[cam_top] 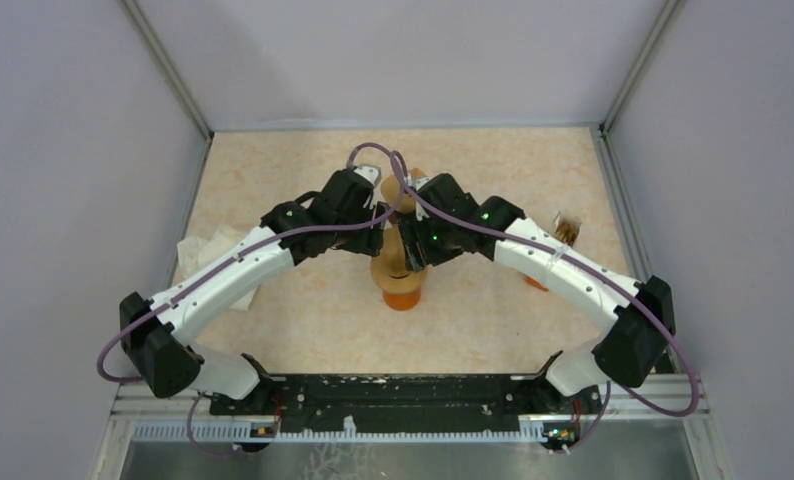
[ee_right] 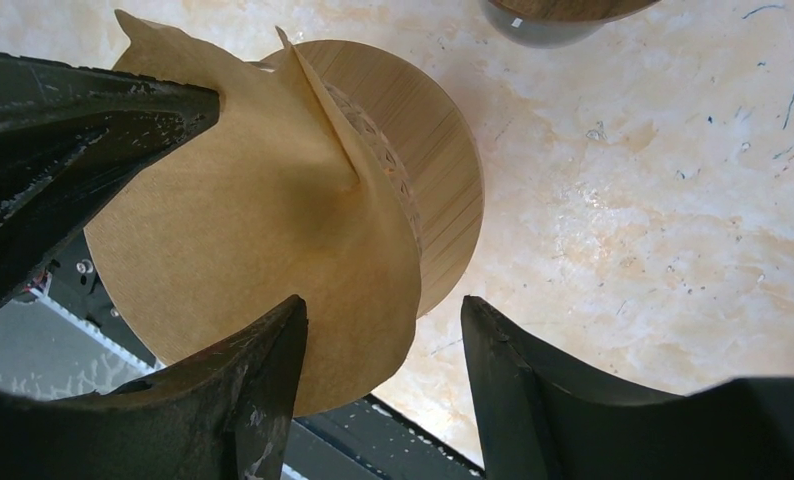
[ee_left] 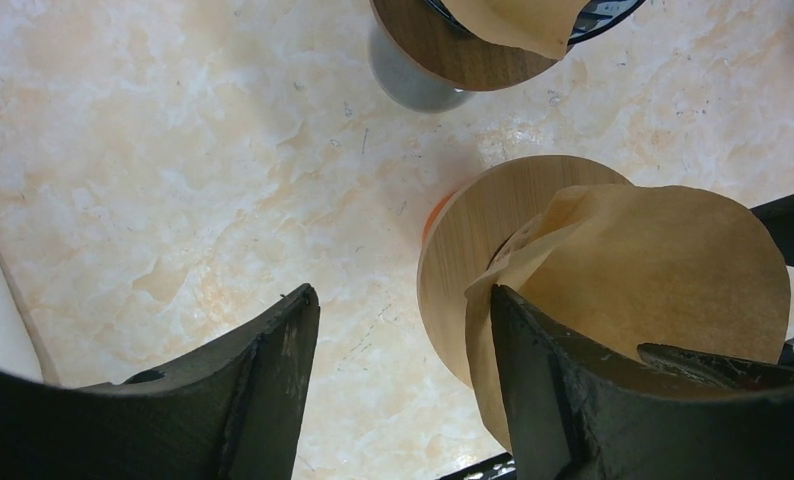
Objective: Place the coffee filter in the dripper
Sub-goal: Place the coffee filter in the coffee dripper.
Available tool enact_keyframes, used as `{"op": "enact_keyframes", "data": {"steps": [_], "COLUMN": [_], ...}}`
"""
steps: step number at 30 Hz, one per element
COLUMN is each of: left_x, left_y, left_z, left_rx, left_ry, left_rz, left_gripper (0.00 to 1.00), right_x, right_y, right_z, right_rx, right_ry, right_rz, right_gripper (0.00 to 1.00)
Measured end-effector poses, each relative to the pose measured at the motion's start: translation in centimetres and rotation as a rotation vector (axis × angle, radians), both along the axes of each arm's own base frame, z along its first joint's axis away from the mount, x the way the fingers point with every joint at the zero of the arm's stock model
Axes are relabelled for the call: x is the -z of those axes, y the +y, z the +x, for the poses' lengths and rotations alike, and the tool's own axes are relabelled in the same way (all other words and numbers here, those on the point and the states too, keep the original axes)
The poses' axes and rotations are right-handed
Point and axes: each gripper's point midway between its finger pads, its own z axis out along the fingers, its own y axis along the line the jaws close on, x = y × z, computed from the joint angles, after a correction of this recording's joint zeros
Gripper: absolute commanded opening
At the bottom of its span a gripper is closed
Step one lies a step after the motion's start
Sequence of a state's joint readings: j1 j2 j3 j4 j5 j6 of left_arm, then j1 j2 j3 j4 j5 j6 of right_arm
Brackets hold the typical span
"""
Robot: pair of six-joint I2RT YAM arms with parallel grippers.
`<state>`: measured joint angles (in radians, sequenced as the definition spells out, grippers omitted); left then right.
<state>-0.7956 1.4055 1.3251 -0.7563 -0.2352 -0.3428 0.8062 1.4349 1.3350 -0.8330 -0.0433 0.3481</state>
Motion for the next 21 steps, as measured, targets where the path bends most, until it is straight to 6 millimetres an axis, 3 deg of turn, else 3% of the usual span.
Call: {"op": "enact_keyframes", "data": {"steps": [21], "left_x": [0.0], "left_y": [-0.3], "left_z": [-0.3], "left_rx": [0.017], "left_ry": [0.011], "left_rz": [-0.013], "left_gripper": [0.73], "right_x": [-1.5], "right_y": [-0.3], "right_z": [0.8], "right_rx": [0.032], "right_ry": [-0.068], "right_rz": [0.022], "right_gripper": [0.61]}}
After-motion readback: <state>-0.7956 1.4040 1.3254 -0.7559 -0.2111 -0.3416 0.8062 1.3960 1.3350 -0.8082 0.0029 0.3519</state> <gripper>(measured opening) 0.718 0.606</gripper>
